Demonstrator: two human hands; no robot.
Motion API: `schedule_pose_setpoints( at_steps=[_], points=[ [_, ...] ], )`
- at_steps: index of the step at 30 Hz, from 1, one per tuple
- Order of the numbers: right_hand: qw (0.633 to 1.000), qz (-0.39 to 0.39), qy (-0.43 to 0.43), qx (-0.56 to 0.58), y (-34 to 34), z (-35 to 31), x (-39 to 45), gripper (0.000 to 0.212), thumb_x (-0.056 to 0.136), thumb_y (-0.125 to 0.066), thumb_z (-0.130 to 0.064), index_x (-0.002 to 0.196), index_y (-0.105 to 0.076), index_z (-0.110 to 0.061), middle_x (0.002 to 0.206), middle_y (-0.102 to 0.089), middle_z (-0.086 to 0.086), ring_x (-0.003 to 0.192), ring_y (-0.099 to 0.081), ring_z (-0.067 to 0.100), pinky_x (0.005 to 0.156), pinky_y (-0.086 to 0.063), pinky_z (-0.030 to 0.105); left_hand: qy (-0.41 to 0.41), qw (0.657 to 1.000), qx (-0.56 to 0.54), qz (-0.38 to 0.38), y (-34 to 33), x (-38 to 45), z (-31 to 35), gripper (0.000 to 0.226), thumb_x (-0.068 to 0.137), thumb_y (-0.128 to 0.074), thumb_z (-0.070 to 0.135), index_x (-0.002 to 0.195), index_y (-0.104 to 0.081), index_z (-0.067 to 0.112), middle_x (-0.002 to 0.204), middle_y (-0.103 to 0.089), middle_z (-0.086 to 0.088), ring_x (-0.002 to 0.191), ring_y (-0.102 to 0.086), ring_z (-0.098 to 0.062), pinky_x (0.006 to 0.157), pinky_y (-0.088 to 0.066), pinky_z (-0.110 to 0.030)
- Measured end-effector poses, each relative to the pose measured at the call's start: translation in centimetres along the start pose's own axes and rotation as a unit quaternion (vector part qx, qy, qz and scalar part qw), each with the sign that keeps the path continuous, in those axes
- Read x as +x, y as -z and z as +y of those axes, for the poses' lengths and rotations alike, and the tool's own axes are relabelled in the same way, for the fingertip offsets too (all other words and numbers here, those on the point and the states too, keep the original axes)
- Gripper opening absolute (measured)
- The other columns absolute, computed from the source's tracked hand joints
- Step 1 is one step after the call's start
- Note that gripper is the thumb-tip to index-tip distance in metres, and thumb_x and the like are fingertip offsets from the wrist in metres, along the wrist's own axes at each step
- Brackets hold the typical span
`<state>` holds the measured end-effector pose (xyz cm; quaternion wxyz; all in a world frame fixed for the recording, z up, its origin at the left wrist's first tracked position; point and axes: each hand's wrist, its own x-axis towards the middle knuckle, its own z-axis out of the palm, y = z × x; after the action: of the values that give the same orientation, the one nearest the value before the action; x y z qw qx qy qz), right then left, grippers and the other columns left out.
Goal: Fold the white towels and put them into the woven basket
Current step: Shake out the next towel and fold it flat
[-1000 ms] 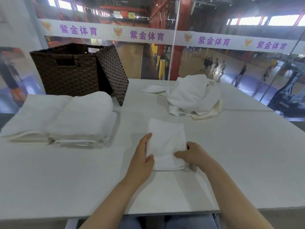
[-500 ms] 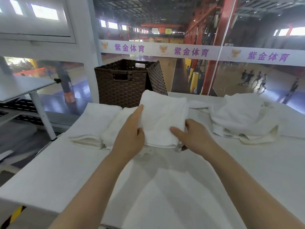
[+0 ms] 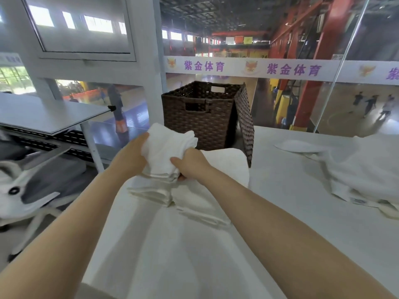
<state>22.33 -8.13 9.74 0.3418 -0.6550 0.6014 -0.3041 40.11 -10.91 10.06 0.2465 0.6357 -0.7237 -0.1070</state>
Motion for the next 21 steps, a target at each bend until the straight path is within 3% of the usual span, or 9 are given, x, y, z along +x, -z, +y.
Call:
schedule_pose_setpoints(
  at_steps=[3, 6, 8, 10, 12, 15, 19, 21],
  points=[
    [0.997, -0.003, -0.010, -0.080, -2.0, -0.6, 2.4, 0.040, 0.100, -0.050, -0.026, 0.130, -0.047, 0.001, 0.127, -0.058, 0.019, 0.113, -0.057, 0.033, 0.084, -0.042, 0.031, -0.001, 0.999, 0.033, -0.024, -0.5, 1.8, -2.3, 0.059, 0.098, -0.039, -0.001, 0.153, -0.024, 0.013, 0.155, -0.032, -0.011, 0.140, -0.034, -0.028, 0.111, -0.025, -0.032],
    [0.992, -0.011, -0.015, -0.123, -3.7, 0.1, 3.7, 0.071, 0.098, -0.055, -0.027, 0.151, -0.015, -0.001, 0.149, -0.039, 0.017, 0.129, -0.046, 0.032, 0.099, -0.039, 0.035, -0.006, 0.997, 0.055, -0.050, -2.8, 3.1, -5.3, 0.064, 0.096, -0.043, 0.000, 0.154, -0.021, 0.016, 0.160, -0.021, -0.010, 0.145, -0.027, -0.029, 0.114, -0.024, -0.035],
    [0.979, 0.025, 0.000, -0.204, -4.4, 0.8, 4.0, 0.092, 0.094, -0.060, -0.036, 0.154, 0.003, -0.007, 0.156, -0.025, 0.016, 0.138, -0.034, 0.033, 0.107, -0.034, 0.041, -0.018, 0.993, 0.105, -0.056, -4.6, 3.5, -7.2, 0.072, 0.091, -0.042, -0.002, 0.155, -0.015, 0.017, 0.162, -0.010, -0.011, 0.147, -0.018, -0.033, 0.114, -0.022, -0.041],
    [0.931, 0.098, 0.057, -0.348, -4.8, 1.4, 4.3, 0.086, 0.091, -0.058, -0.046, 0.154, -0.008, -0.015, 0.158, -0.016, 0.018, 0.143, -0.020, 0.034, 0.112, -0.025, 0.045, -0.026, 0.987, 0.158, -0.028, -6.0, 3.8, -8.1, 0.074, 0.090, -0.043, 0.003, 0.155, -0.013, 0.023, 0.163, -0.005, -0.010, 0.147, -0.014, -0.035, 0.114, -0.021, -0.045],
    [0.898, 0.105, 0.088, -0.418, -5.1, 2.0, 4.7, 0.068, 0.095, -0.047, -0.051, 0.150, -0.027, -0.017, 0.162, -0.006, 0.016, 0.146, -0.009, 0.034, 0.117, -0.011, 0.050, -0.020, 0.980, 0.199, -0.018, -6.5, 4.0, -8.2, 0.072, 0.092, -0.045, 0.012, 0.155, -0.014, 0.029, 0.164, -0.004, -0.005, 0.147, -0.010, -0.032, 0.114, -0.023, -0.047],
    [0.891, 0.048, 0.044, -0.449, -5.4, 3.6, 5.3, 0.070, 0.098, -0.027, -0.054, 0.151, -0.027, -0.009, 0.162, -0.013, 0.016, 0.148, -0.012, 0.035, 0.116, 0.006, 0.056, -0.013, 0.975, 0.212, -0.065, -6.6, 4.3, -7.9, 0.069, 0.094, -0.042, 0.012, 0.154, -0.017, 0.033, 0.163, -0.009, 0.004, 0.147, -0.013, -0.026, 0.115, -0.024, -0.048],
    [0.876, 0.002, 0.052, -0.479, -4.9, 3.5, 5.9, 0.073, 0.098, -0.020, -0.057, 0.153, -0.024, -0.008, 0.160, -0.019, 0.018, 0.146, -0.018, 0.036, 0.115, 0.011, 0.058, 0.008, 0.980, 0.159, -0.115, -5.9, 5.0, -8.0, 0.059, 0.097, -0.038, 0.009, 0.153, -0.025, 0.025, 0.163, -0.016, 0.003, 0.148, -0.018, -0.020, 0.119, -0.018, -0.039],
    [0.886, -0.021, 0.064, -0.459, -4.2, 3.6, 5.8, 0.073, 0.097, -0.021, -0.059, 0.154, -0.023, -0.013, 0.161, -0.016, 0.014, 0.147, -0.015, 0.035, 0.115, 0.011, 0.058, 0.036, 0.973, 0.173, -0.147, -5.6, 5.4, -8.1, 0.049, 0.103, -0.029, 0.021, 0.152, -0.029, 0.019, 0.164, -0.009, 0.006, 0.150, -0.012, -0.021, 0.121, -0.013, -0.041]
  ],
)
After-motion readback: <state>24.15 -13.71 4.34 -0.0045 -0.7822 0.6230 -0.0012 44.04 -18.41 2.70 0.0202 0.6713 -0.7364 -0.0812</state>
